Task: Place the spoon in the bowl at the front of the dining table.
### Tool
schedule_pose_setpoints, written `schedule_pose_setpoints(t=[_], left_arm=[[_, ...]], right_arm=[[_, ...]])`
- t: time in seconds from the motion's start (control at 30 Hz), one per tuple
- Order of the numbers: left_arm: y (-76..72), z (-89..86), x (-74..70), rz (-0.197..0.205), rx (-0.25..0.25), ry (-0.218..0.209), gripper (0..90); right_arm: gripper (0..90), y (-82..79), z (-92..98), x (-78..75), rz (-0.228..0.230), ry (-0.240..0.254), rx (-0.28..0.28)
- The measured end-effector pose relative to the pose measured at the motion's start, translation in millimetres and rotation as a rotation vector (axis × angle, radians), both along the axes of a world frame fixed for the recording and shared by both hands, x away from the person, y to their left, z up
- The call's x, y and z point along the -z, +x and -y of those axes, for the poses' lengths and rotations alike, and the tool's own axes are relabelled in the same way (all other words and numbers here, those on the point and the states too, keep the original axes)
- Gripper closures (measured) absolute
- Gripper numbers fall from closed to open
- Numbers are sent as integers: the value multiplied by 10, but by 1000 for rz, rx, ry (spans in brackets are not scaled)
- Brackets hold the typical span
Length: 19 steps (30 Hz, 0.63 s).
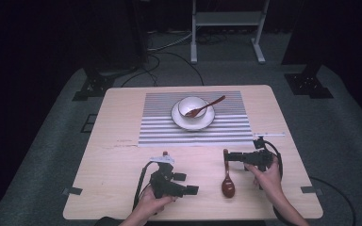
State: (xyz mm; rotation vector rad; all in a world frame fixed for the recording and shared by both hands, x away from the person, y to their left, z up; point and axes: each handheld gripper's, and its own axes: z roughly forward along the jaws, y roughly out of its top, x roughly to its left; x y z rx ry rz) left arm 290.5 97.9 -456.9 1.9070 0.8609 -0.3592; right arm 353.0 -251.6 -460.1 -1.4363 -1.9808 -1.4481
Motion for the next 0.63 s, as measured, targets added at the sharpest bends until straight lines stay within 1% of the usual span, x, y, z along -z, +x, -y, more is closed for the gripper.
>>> schedule_pose_setpoints(t=[0.13, 0.27, 0.37, 0.53, 0.6, 0.63], left_arm=[[-1, 12, 3, 2, 5, 4, 55], [0, 10, 5, 1, 2, 2, 55], [1, 1, 0, 2, 0, 3, 55], [7, -9, -6, 7, -8, 1, 55], [15, -13, -10, 7, -13, -2, 55], [15, -13, -10, 7, -13, -2, 55]], right_arm=[[367, -63, -10, 23, 10, 6, -5], [366, -108, -28, 53, 30, 4, -5], [364, -132, -33, 69, 29, 8, -9], [364, -193, 2, 112, 47, 6, -3], [364, -188, 31, 115, 48, 22, 0], [364, -188, 31, 115, 48, 22, 0]])
